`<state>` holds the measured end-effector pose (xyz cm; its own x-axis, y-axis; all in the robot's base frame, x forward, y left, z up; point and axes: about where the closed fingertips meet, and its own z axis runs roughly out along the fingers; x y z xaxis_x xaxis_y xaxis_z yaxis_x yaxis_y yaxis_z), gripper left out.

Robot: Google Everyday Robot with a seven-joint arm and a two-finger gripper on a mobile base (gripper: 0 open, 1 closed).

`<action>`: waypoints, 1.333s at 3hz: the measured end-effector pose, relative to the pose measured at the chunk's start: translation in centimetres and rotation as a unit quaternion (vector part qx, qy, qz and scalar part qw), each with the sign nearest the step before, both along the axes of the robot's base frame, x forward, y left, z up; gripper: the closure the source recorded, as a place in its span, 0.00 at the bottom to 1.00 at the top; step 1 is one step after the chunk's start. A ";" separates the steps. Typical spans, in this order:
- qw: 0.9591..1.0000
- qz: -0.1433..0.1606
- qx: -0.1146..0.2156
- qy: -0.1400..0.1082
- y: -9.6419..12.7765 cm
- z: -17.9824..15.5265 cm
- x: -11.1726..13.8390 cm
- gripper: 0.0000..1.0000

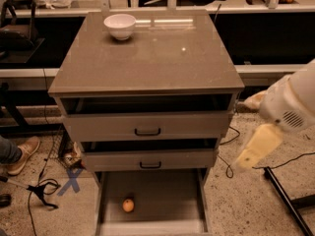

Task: Pick orange from bottom drawer and place on counter

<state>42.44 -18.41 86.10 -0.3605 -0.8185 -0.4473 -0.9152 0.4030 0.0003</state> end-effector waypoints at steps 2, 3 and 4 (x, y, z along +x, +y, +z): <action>0.994 -0.045 0.097 0.023 5.4 -7.7 -1.8 0.00; 0.994 -0.042 0.098 0.035 6.2 -10.3 -1.3 0.00; 0.992 -0.032 0.118 0.032 7.8 -15.5 -0.9 0.00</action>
Offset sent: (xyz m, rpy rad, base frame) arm -0.0168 0.0412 -0.0549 0.1654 0.0512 -0.0538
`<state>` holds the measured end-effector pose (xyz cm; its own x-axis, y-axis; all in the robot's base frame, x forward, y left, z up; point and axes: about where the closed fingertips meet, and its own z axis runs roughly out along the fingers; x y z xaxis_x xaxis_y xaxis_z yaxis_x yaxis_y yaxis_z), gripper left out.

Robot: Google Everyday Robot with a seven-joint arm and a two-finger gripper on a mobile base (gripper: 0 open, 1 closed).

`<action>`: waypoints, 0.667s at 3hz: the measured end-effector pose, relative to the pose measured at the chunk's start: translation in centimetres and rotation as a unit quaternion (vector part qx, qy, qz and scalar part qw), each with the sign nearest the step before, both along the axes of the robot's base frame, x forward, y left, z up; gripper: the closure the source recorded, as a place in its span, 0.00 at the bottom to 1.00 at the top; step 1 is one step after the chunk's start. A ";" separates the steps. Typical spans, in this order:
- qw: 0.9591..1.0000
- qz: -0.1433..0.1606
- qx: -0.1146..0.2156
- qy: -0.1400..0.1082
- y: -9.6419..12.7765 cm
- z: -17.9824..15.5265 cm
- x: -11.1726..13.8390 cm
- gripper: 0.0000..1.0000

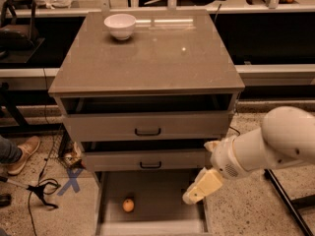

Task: Pick orange from bottom drawer and place on counter

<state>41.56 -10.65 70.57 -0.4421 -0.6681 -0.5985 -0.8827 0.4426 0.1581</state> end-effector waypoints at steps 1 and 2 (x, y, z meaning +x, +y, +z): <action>1.000 0.012 0.008 -0.008 2.7 -6.2 0.0 0.00; 0.999 0.007 0.030 -0.025 5.5 -13.0 1.6 0.00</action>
Offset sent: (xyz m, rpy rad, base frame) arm 0.0268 0.0858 -0.2016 0.1041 -0.0804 0.0276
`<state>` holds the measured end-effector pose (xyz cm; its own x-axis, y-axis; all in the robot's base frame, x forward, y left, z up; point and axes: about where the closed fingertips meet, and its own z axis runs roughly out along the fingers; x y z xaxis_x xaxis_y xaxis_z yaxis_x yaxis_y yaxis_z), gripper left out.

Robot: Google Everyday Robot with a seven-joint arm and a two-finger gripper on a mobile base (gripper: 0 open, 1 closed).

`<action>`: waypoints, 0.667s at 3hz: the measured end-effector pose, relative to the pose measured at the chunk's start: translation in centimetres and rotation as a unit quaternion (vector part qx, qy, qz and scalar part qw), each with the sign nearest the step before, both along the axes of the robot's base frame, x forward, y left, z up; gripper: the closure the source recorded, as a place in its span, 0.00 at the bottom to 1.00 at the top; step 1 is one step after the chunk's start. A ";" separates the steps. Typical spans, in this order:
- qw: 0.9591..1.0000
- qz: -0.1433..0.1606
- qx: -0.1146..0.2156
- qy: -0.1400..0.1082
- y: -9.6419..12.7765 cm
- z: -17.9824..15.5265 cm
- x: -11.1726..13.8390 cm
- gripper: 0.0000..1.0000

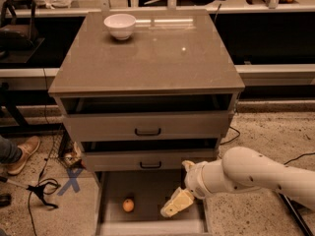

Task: Pick orange from bottom drawer and place on counter

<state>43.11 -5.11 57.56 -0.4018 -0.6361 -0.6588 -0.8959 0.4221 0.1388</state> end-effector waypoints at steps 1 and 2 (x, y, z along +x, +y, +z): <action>1.000 0.001 0.000 0.001 0.0 0.0 -0.1 0.00; 1.000 0.003 -0.011 -0.028 -0.7 -4.3 1.5 0.00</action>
Offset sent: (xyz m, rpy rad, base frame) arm 0.0248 -0.0143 -0.0841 -0.0360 -0.1082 -0.0020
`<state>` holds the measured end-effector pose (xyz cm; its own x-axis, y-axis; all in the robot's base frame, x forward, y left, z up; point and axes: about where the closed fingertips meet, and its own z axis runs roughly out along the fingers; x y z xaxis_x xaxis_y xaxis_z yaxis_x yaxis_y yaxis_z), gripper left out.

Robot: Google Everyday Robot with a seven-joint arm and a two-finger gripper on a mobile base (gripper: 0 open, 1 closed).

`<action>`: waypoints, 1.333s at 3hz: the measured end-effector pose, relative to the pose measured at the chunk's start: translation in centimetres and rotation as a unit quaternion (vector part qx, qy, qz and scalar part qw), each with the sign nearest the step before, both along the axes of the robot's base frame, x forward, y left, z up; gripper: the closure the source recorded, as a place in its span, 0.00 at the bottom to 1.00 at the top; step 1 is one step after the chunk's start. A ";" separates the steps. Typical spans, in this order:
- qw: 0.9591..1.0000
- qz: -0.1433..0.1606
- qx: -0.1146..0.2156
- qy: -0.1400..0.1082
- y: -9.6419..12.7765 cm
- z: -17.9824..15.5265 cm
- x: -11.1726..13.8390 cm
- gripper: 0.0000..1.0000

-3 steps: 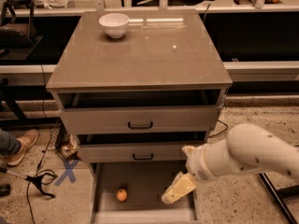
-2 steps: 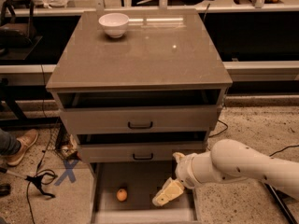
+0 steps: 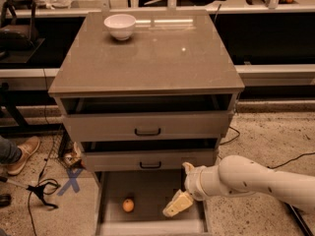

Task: Pick orange from bottom drawer and place on counter

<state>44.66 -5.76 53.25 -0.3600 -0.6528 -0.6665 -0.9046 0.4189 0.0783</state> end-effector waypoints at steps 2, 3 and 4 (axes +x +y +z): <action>1.000 0.011 0.006 0.012 -0.4 -12.0 2.8 0.00; 0.999 0.018 0.037 0.036 1.0 -19.5 4.5 0.00; 0.996 0.012 0.070 0.044 2.8 -25.6 6.0 0.00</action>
Offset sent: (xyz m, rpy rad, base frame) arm 0.0465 -0.0030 -0.2081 0.0557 0.0836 0.0266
